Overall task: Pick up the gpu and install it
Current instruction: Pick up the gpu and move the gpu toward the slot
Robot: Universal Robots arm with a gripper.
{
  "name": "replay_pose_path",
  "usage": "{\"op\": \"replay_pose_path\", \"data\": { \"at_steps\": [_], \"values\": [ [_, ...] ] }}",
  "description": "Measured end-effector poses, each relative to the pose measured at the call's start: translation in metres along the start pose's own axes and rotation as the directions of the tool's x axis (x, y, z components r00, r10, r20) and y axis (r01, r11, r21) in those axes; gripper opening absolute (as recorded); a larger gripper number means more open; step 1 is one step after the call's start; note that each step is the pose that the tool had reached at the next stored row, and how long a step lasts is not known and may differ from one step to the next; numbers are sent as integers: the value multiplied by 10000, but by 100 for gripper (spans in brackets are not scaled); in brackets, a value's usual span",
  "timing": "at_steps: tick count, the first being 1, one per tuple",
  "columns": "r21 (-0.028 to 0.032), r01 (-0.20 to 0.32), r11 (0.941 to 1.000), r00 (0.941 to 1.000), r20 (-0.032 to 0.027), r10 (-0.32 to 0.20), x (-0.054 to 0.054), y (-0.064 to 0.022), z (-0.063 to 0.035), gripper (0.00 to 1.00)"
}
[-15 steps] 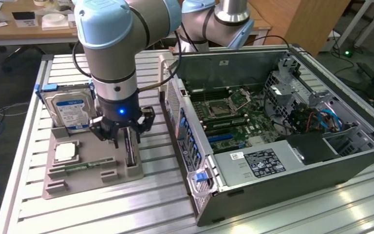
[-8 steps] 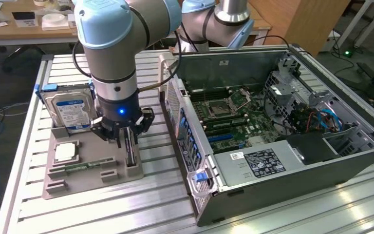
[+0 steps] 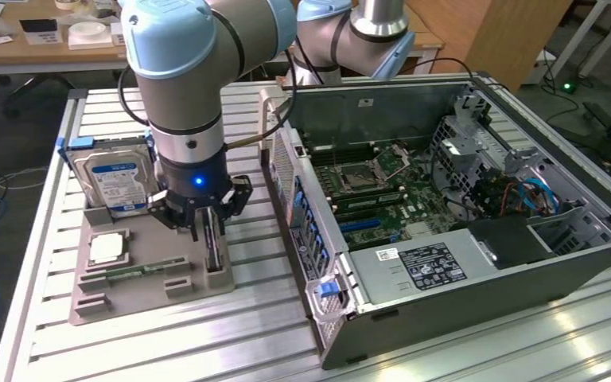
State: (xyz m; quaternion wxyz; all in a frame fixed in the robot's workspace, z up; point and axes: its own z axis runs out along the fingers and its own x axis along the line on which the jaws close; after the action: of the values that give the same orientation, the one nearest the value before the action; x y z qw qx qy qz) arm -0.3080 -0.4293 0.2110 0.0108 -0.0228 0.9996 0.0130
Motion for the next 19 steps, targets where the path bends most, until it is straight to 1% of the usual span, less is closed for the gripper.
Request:
{"op": "replay_pose_path", "data": {
  "at_steps": [3, 4, 15, 16, 18, 19],
  "values": [
    [0, 0, 10000, 10000, 0, 0, 0, 0, 0, 45],
    [0, 0, 10000, 10000, -1, 0, 0, 0, 0, 38],
    [0, 1, 10000, 10000, 0, -1, -19, -1, 0, 38],
    [0, 1, 10000, 10000, -1, -1, -21, -1, 0, 36],
    [1, 0, 10000, 10000, 0, 0, -25, -1, 0, 36],
    [0, 0, 10000, 10000, 0, 0, -27, -1, 1, 29]
  ]
}}
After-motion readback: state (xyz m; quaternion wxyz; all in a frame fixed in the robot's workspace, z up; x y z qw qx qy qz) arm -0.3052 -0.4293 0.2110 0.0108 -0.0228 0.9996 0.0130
